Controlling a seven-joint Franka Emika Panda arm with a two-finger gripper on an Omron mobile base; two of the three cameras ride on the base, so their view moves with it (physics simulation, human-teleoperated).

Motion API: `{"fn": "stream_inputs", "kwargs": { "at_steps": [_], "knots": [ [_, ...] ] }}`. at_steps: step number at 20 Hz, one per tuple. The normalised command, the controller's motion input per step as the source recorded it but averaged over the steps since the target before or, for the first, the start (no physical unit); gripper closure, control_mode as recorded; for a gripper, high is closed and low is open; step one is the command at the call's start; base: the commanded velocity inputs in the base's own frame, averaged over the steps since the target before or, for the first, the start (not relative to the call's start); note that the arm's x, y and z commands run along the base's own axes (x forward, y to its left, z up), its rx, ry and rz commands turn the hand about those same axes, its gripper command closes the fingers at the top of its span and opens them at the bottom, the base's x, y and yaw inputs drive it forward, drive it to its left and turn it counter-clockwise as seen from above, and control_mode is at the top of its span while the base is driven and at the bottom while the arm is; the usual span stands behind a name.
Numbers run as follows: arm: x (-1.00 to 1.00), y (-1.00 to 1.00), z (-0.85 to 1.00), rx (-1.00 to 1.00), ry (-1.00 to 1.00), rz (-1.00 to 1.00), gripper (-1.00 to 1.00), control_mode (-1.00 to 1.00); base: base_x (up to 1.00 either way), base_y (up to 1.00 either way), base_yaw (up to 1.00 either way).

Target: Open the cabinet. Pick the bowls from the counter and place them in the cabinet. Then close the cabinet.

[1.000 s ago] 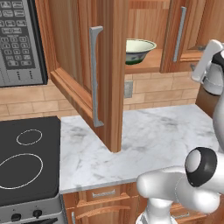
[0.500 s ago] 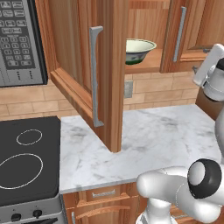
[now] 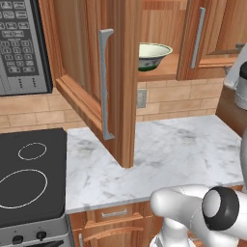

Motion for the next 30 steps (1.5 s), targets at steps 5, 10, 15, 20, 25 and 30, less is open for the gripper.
{"fn": "stream_inputs", "kwargs": {
  "at_steps": [5, 10, 15, 20, 25, 30],
  "knots": [
    [-0.87, -0.42, 0.30, 0.00, 0.37, 0.00, -1.00, -1.00, 0.00, 0.00, 0.00],
    [-0.78, -0.34, 0.18, 0.00, 0.41, 0.00, -1.00, -1.00, 0.00, 0.00, 0.00],
    [-0.70, -0.04, -0.01, 0.00, 0.19, 0.00, -1.00, -1.00, 0.00, 0.00, 0.00],
    [-0.75, -0.01, -0.46, -0.02, 0.01, 0.00, -1.00, -1.00, 0.00, 0.00, 0.00],
    [-0.47, -0.18, -0.28, -0.02, -0.01, 0.06, -1.00, -1.00, 0.00, 0.00, 0.00],
    [-0.27, -0.04, -0.27, -0.18, -0.08, 0.17, -1.00, -1.00, 0.00, 0.00, 0.00]
  ]
}}
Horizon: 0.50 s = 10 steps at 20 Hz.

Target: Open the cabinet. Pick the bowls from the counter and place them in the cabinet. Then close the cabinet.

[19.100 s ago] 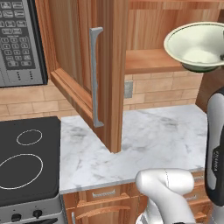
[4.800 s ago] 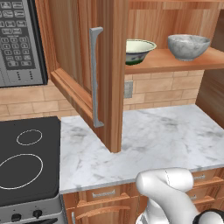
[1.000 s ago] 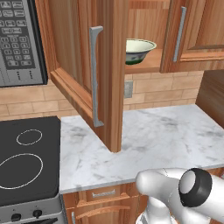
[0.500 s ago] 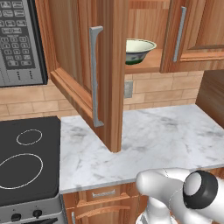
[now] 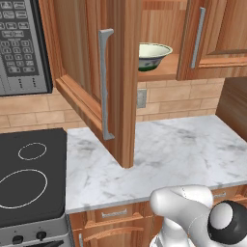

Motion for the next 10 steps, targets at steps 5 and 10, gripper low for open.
{"fn": "stream_inputs", "kwargs": {
  "at_steps": [5, 10],
  "knots": [
    [-0.16, 0.02, 0.00, -0.20, -0.06, 0.20, -1.00, -1.00, 0.00, 0.00, 0.00],
    [-0.31, 0.24, 0.00, -0.26, -0.04, 0.16, -1.00, -1.00, 0.00, 0.00, 0.00]
  ]
}}
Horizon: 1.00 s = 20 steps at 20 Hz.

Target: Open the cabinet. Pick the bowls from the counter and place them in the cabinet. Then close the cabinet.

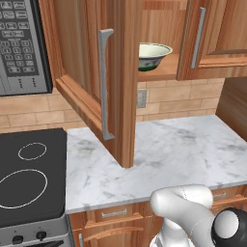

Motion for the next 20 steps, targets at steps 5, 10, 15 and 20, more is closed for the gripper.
{"fn": "stream_inputs", "kwargs": {
  "at_steps": [5, 10, 15, 20],
  "knots": [
    [-0.36, 0.21, 0.12, -0.16, 0.00, 0.03, -1.00, -1.00, 0.00, 0.00, 0.00],
    [-0.54, 0.52, 0.00, -0.03, -0.23, -0.07, -1.00, -1.00, 0.00, 0.00, 0.00],
    [-0.42, 0.52, 0.00, 0.00, -0.35, -0.13, -1.00, -1.00, 0.00, 0.00, 0.00],
    [-0.20, 0.52, 0.00, 0.02, -0.31, -0.09, -1.00, -1.00, 0.00, 0.00, 0.00]
  ]
}}
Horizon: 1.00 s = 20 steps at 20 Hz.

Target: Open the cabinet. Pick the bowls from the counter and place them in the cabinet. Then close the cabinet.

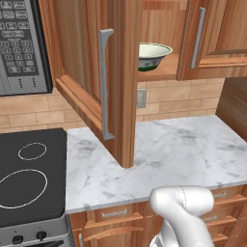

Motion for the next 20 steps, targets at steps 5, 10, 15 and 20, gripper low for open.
{"fn": "stream_inputs", "kwargs": {
  "at_steps": [5, 10, 15, 20],
  "knots": [
    [-0.12, 0.39, -0.08, 0.08, -0.23, -0.03, -1.00, -1.00, 0.00, 0.00, 0.00],
    [-0.25, 0.35, -0.01, 0.11, -0.24, 0.00, -1.00, -1.00, 0.00, 0.00, 0.00],
    [-0.15, 0.50, -0.09, 0.17, -0.25, -0.01, -1.00, -1.00, 0.00, 0.00, 0.00],
    [-0.04, 0.65, -0.13, 0.10, -0.19, -0.01, -1.00, -1.00, 0.00, 0.00, 0.00]
  ]
}}
